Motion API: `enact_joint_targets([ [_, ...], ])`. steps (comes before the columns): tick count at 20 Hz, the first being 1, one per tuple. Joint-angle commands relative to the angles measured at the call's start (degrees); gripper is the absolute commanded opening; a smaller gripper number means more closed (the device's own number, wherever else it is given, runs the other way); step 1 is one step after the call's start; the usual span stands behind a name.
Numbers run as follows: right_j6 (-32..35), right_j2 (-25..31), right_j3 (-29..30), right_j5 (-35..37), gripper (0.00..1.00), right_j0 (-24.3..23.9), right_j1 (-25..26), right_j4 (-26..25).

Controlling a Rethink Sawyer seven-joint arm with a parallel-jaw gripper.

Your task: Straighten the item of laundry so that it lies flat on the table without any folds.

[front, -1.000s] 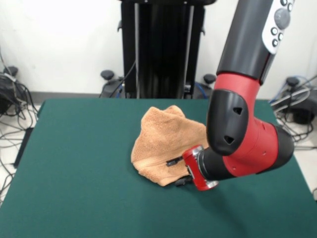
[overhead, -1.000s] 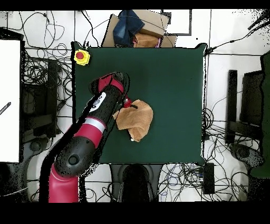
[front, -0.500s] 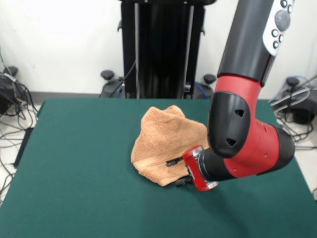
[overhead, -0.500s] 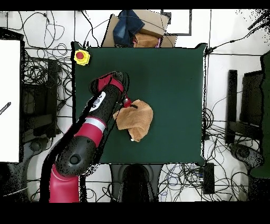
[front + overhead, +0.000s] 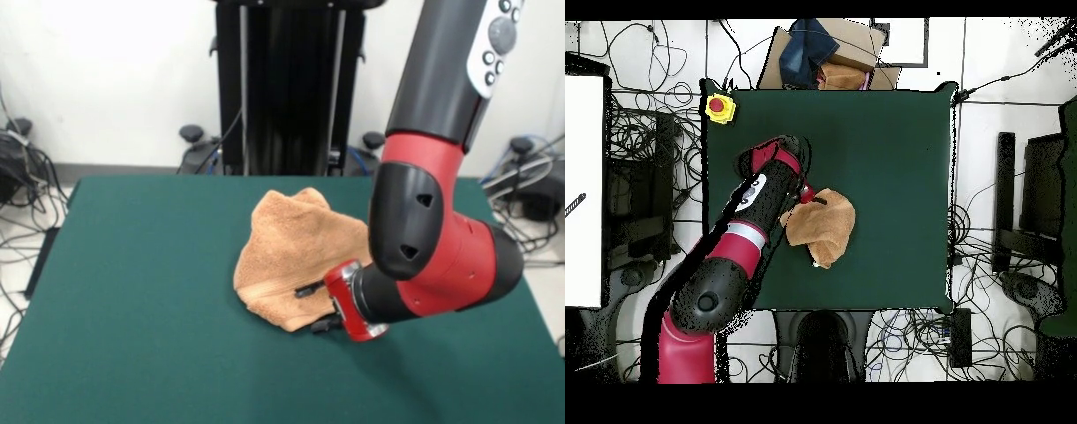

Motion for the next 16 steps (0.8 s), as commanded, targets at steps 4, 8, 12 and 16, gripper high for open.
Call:
enact_joint_targets([
  [4,-0.9,18.0,3.1,0.3,1.0,-6.9,5.3,4.2],
  [8,-1.6,17.6,1.6,0.3,1.0,-7.7,5.8,2.1],
  [12,-2.0,17.8,0.1,0.0,1.0,-8.4,6.5,0.7],
  [16,-2.4,18.3,-1.0,0.4,1.0,-9.0,6.9,-0.2],
])
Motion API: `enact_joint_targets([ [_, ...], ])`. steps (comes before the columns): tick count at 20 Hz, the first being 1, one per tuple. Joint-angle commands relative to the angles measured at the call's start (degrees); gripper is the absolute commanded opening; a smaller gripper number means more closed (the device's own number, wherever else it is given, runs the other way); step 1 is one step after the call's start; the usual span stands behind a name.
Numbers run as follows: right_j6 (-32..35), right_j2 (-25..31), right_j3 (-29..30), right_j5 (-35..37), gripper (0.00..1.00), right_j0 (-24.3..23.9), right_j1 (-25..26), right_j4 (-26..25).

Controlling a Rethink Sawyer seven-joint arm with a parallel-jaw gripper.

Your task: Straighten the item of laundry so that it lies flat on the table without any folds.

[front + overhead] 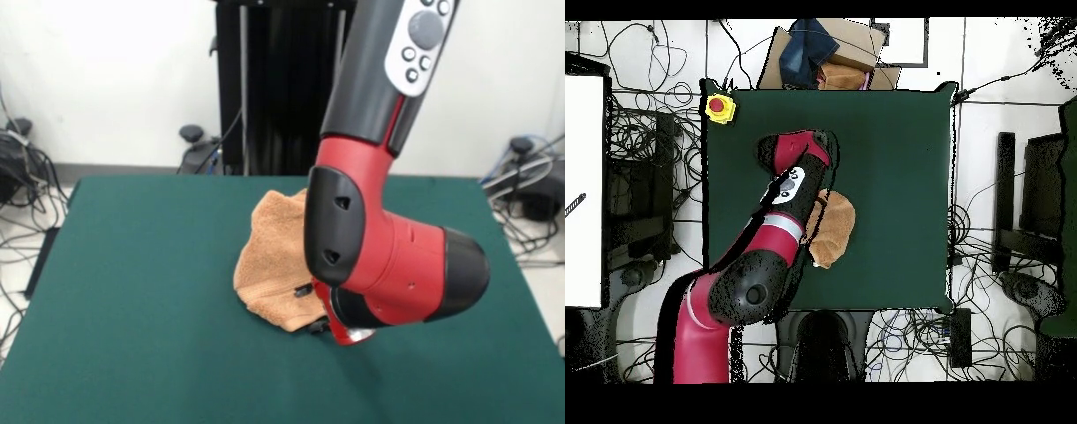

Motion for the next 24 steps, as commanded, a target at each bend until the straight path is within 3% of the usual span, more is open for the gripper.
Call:
enact_joint_targets([
  [1,-2.5,10.1,0.4,-4.4,1.0,-2.9,9.9,-1.3],
  [14,0.7,8.6,-2.0,1.2,1.0,-2.3,11.4,-1.7],
  [24,3.6,4.1,-8.1,7.8,1.0,-2.9,14.3,-3.4],
])
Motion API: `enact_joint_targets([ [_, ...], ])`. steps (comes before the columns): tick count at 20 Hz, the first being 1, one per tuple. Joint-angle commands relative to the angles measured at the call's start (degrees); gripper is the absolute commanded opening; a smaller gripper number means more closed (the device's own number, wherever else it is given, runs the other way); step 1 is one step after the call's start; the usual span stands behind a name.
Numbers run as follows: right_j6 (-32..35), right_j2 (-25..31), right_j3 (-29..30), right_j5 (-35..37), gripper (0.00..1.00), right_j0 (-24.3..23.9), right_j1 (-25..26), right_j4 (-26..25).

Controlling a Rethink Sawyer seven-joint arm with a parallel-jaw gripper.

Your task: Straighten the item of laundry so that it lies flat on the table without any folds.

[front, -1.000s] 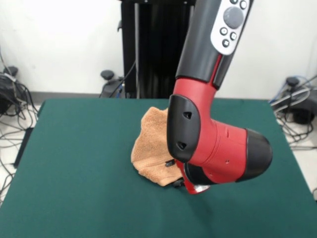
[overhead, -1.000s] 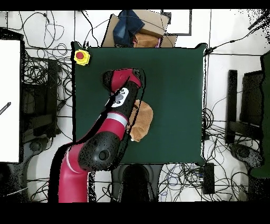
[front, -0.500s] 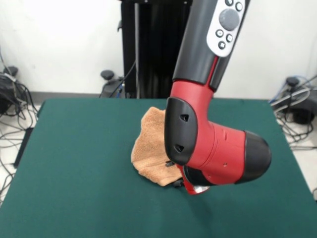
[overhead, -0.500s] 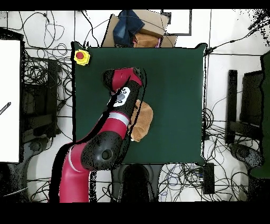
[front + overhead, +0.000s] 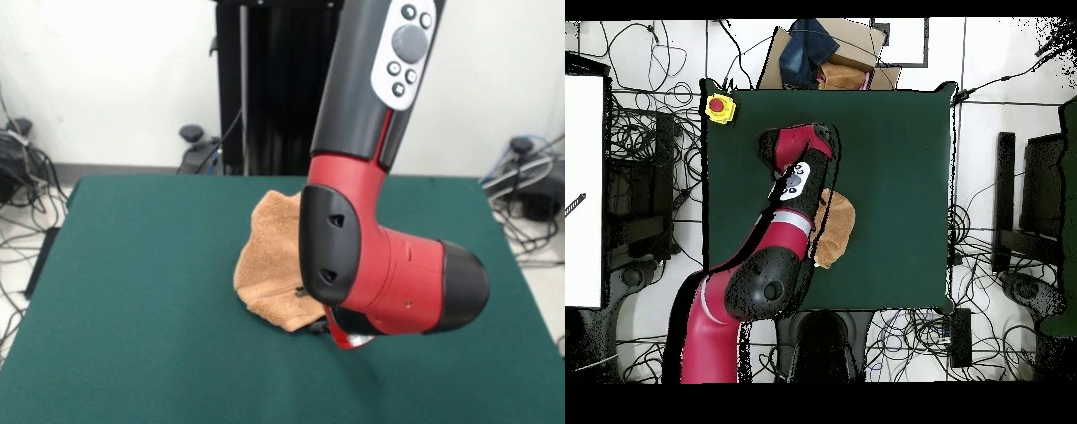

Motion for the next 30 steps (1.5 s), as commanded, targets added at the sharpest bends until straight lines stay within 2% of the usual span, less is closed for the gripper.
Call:
enact_joint_targets([
  [1,3.6,3.9,-1.3,1.2,1.0,-0.5,12.1,-1.7],
  [12,5.3,4.2,-1.0,4.8,1.0,-0.4,11.3,-3.8],
  [21,6.6,3.6,-2.0,2.2,1.0,-0.8,12.0,-5.7],
  [22,7.5,3.5,-2.0,1.8,0.0,-0.6,12.1,-6.0],
  [30,7.3,3.7,-2.0,0.7,0.0,-0.6,12.0,-6.5],
])
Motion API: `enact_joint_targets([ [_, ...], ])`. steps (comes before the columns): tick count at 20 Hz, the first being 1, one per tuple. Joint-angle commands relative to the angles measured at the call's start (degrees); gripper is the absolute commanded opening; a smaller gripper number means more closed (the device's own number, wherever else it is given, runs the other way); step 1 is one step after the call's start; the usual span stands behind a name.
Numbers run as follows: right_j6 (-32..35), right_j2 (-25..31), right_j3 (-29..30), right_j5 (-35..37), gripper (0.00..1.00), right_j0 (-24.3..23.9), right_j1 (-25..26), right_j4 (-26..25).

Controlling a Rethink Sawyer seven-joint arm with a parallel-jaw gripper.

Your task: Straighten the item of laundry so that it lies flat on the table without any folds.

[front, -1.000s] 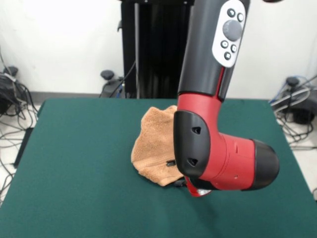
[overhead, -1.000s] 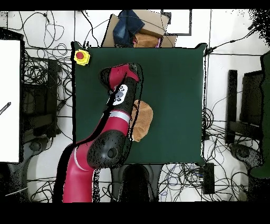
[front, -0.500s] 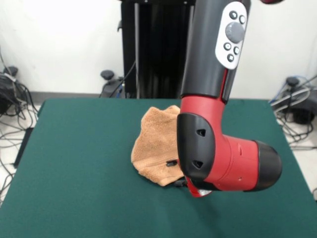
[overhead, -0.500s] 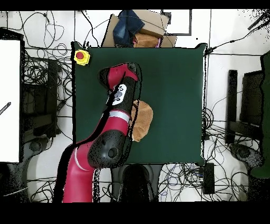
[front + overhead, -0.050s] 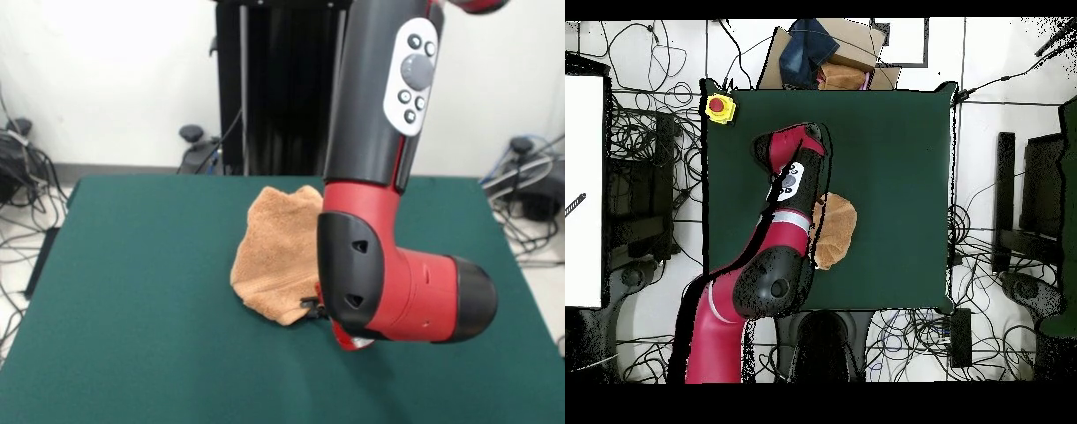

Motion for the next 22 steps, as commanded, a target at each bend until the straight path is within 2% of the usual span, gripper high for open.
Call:
enact_joint_targets([
  [1,7.4,3.9,4.5,-4.4,0.0,0.0,8.3,-2.1],
  [7,10.1,4.9,7.2,-9.0,0.0,1.2,6.8,-2.6],
  [9,14.5,6.2,10.7,-14.6,0.0,2.7,4.5,-2.6],
  [11,16.3,7.7,14.4,-19.2,0.0,3.9,1.5,-2.8],
  [15,15.7,9.8,20.3,-18.5,0.0,5.5,-4.7,-0.5],
  [22,15.5,9.9,22.7,-14.6,0.0,6.3,-10.3,3.8],
])
